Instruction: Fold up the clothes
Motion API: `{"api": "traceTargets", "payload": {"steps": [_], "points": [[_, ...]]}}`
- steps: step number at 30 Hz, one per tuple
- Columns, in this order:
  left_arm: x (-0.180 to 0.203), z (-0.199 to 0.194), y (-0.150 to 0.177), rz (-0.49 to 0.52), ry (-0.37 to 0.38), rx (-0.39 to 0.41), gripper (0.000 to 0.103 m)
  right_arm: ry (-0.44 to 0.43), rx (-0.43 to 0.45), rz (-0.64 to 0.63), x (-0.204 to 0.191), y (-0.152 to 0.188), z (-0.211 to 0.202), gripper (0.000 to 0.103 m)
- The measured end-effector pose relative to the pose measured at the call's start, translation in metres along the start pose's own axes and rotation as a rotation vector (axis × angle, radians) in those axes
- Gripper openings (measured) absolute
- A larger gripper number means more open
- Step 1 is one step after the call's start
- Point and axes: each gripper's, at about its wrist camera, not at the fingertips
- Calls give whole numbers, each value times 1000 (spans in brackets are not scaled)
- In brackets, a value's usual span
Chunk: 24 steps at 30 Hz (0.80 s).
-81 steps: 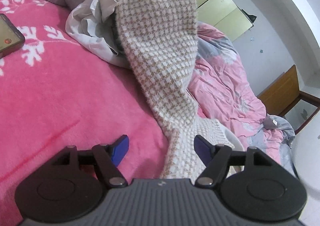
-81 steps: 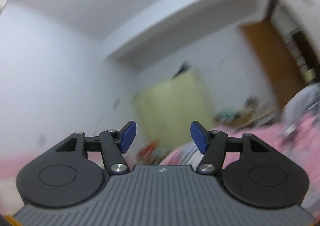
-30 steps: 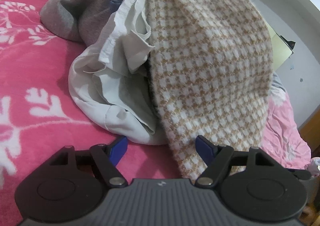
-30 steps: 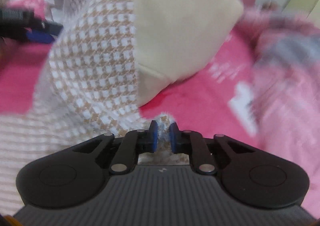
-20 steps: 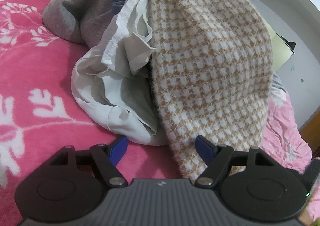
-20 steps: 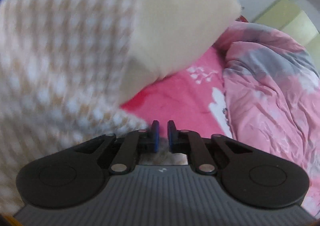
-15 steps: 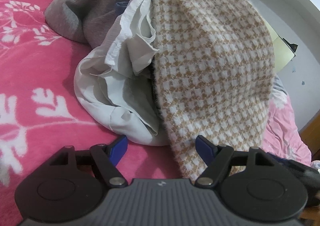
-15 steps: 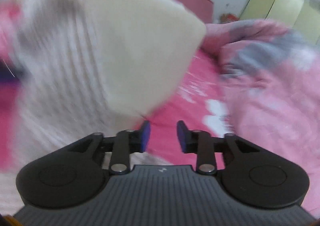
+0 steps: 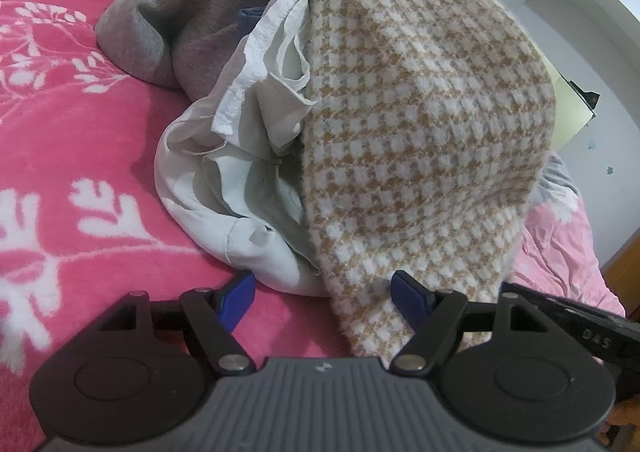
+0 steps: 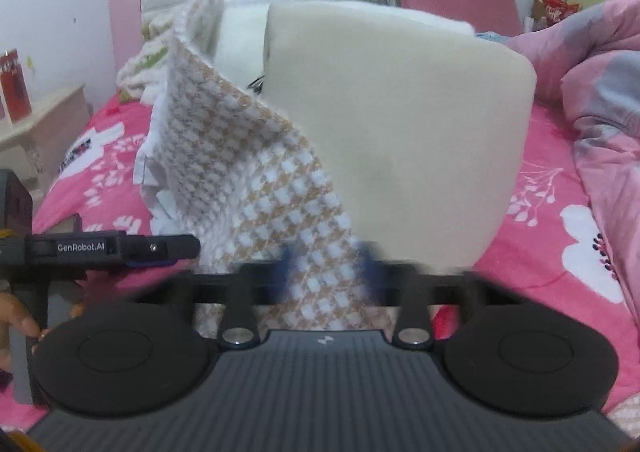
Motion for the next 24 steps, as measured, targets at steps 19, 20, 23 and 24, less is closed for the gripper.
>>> {"api": "traceTargets", "payload": {"steps": [19, 20, 23, 24], "points": [[-16, -31, 10, -4, -54, 43, 76, 286, 149, -231, -43, -18, 43, 2], [-17, -33, 10, -9, -53, 42, 76, 297, 153, -212, -41, -18, 35, 6], [-22, -39, 9, -23, -56, 43, 76, 352, 175, -113, -35, -20, -2, 20], [-23, -41, 9, -29, -57, 44, 76, 364, 183, -66, -31, -20, -18, 21]]}}
Point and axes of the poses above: each gripper's, at about its wrist camera, not at the fingertips, and z roughly the way its jaws point, x to its right, y to its underside, and after that the axes turned 2 degrees about -x, right-handed
